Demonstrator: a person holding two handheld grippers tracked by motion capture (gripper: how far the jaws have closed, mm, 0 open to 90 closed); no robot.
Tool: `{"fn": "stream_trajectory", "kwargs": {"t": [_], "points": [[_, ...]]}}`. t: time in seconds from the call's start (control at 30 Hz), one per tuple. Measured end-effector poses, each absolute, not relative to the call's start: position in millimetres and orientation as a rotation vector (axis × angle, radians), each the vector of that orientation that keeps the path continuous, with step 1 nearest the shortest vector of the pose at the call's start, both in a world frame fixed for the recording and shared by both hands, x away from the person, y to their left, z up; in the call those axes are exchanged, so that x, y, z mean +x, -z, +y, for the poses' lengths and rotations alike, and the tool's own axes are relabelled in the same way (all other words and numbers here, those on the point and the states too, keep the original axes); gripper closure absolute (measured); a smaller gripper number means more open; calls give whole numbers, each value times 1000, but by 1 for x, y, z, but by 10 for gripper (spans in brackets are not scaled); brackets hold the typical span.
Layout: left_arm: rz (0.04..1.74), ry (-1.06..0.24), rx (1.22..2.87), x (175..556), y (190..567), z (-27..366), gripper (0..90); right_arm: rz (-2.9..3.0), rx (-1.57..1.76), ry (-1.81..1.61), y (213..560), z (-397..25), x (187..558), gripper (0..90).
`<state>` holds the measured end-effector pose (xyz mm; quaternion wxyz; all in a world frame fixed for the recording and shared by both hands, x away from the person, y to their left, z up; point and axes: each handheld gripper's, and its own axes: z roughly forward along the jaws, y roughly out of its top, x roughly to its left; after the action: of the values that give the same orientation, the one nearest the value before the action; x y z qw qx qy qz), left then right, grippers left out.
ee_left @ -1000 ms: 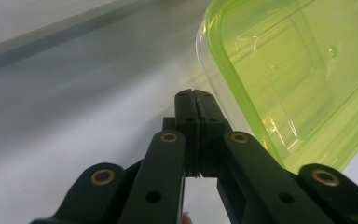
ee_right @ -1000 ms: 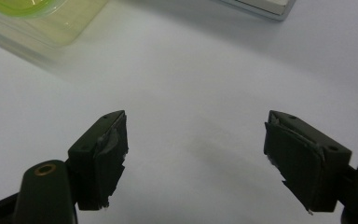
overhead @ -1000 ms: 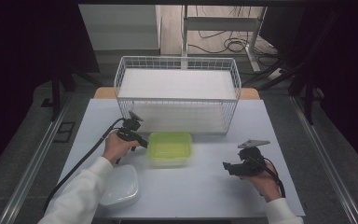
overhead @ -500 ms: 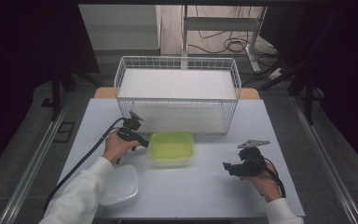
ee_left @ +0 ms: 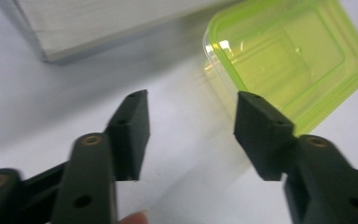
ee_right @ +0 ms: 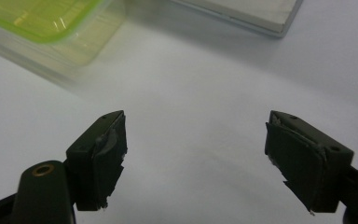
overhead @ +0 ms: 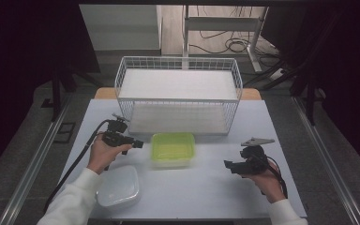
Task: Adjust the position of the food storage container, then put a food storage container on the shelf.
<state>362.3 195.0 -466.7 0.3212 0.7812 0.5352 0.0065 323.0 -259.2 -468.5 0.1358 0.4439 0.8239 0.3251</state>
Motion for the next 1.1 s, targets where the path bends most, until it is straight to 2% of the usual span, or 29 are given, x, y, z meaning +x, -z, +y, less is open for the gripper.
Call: {"fn": "stream_trajectory", "kwargs": {"t": [0.17, 0.5, 0.83, 1.1], "points": [[1392, -38, 2007, 354, 457, 202, 376, 2371, 1286, -995, 462, -260, 323, 207], [1372, -8, 1961, 342, 454, 196, 319, 2366, 1270, -1032, 454, -256, 327, 205], [1410, 69, 1890, 347, 454, 197, 316, 2390, 1291, -1098, 442, -238, 335, 247], [1427, 82, 1899, 353, 457, 197, 314, 2426, 1299, -1144, 438, -212, 353, 255]]}}
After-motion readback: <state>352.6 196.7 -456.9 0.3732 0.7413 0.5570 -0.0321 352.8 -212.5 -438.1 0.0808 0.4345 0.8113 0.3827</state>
